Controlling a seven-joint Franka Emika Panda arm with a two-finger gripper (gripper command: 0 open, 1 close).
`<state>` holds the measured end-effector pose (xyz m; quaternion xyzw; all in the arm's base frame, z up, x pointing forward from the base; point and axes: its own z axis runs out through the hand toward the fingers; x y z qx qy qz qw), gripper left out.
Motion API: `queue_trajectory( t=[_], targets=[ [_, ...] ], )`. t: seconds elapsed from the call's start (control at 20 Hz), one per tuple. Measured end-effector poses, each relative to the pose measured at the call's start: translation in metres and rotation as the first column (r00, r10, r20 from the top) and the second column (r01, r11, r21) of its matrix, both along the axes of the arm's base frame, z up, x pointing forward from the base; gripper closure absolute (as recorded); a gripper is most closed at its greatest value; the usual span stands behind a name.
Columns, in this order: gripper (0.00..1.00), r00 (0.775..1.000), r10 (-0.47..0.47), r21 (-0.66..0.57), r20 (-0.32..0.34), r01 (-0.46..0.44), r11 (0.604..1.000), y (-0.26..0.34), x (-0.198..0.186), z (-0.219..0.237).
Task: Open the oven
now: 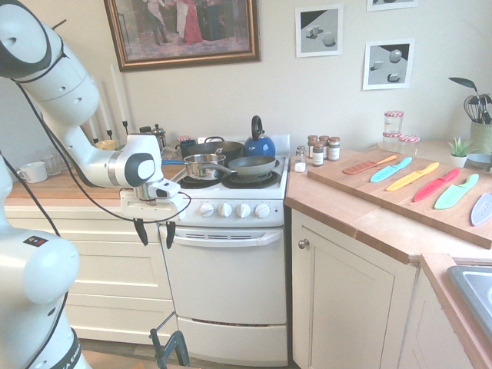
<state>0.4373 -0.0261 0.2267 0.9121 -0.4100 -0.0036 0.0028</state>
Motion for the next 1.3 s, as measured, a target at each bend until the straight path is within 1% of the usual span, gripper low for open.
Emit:
queue_trajectory(
  t=[0.1,0.2,0.4,0.5,0.6,0.85,0.95,1.15,1.3],
  targets=[
    [0.0,1.0,0.013,-0.024,0.024,-0.012,1.0,-0.012,0.016,-0.025],
    [0.0,0.998,0.018,-0.035,0.054,-0.016,0.999,-0.02,0.042,-0.037],
    [0.0,0.989,0.046,-0.039,0.144,-0.04,0.998,-0.013,0.099,-0.024],
    [0.0,0.983,0.054,-0.044,0.177,-0.047,0.998,-0.012,0.118,-0.016],
    [0.0,0.979,0.063,-0.05,0.197,-0.054,0.997,-0.014,0.13,-0.018],
    [0.0,0.974,0.065,-0.054,0.219,-0.054,0.997,-0.015,0.147,-0.049],
    [0.0,0.973,0.069,-0.054,0.22,-0.058,0.997,-0.016,0.147,-0.061],
    [0.0,0.967,0.057,-0.064,0.248,-0.042,0.997,-0.031,0.139,-0.074],
    [0.0,0.961,0.03,-0.078,0.276,-0.009,0.997,-0.06,0.125,-0.079]
  ],
)
